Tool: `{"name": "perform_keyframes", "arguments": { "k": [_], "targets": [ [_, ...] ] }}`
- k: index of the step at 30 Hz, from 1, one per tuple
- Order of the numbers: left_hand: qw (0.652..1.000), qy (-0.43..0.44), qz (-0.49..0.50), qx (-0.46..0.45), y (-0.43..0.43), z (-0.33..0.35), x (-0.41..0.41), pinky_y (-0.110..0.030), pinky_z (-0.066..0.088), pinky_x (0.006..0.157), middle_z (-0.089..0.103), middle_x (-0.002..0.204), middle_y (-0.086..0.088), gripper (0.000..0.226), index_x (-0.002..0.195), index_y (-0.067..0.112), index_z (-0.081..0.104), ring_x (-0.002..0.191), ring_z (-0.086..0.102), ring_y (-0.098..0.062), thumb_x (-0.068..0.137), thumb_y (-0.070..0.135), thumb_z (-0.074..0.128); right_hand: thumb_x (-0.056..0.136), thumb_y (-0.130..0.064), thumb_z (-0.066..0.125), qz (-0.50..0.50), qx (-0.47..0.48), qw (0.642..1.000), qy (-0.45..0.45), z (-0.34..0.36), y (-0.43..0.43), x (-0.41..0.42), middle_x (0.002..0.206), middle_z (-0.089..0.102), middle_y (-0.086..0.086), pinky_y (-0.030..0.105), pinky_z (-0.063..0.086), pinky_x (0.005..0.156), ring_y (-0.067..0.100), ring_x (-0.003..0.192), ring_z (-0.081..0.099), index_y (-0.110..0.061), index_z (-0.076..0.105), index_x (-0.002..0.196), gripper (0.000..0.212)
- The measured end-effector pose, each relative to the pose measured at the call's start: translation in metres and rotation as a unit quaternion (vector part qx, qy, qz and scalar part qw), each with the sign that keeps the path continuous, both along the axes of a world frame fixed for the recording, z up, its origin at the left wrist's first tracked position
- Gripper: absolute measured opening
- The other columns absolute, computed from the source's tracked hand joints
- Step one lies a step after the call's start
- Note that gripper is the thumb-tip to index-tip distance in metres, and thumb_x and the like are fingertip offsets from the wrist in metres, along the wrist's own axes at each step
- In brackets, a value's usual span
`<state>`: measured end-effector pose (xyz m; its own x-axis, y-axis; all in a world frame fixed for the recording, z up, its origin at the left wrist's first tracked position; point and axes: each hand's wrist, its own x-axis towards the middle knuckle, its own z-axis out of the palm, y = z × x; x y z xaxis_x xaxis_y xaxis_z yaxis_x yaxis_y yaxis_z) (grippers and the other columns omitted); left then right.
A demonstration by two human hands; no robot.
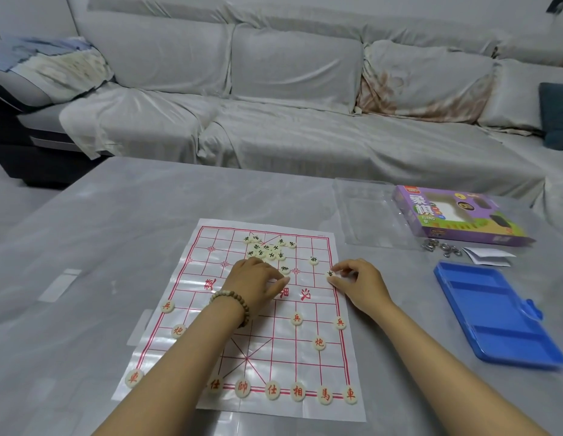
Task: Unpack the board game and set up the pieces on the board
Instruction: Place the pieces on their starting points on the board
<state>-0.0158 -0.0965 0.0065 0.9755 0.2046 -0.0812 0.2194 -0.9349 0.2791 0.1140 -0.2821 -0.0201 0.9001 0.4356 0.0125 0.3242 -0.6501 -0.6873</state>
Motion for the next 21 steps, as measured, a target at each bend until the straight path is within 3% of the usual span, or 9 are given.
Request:
{"name": "perform_keyframes", "arguments": {
  "k": [4,16,21],
  "targets": [
    [1.000,-0.001,0.003,-0.002,0.0007,0.0002,0.0015,-0.033,0.027,0.104,0.056,0.130,0.008,0.043,0.124,0.028,0.057,0.125,0.038,-0.013,0.097,0.048,0.030,0.081,-0.027,0.072,0.008,0.015,1.000,0.004,0.0007,-0.0014,-0.0009,0.096,0.055,-0.005,0.018,0.041,0.073,0.006,0.078,0.050,-0.023,0.065,0.100,0.021],
    [1.000,-0.022,-0.003,-0.005,0.0003,0.0016,-0.0006,-0.031,0.027,0.105,0.054,0.132,0.007,0.043,0.127,0.027,0.055,0.126,0.038,-0.013,0.098,0.046,0.030,0.080,-0.028,0.073,-0.013,0.020,1.000,-0.003,-0.0029,0.0021,-0.0008,0.096,0.057,-0.004,0.016,0.042,0.069,0.007,0.077,0.051,-0.026,0.061,0.091,0.017],
    [0.997,0.010,-0.076,0.004,-0.0073,0.0065,-0.0015,-0.030,0.001,0.115,0.030,0.151,0.012,0.047,0.141,0.028,0.039,0.143,0.013,-0.013,0.101,0.040,0.017,0.082,-0.030,0.071,-0.029,0.034,0.999,0.003,0.0016,0.0082,0.0018,0.101,0.055,-0.003,0.020,0.045,0.073,0.010,0.085,0.052,-0.026,0.059,0.097,0.019]
  ]
}}
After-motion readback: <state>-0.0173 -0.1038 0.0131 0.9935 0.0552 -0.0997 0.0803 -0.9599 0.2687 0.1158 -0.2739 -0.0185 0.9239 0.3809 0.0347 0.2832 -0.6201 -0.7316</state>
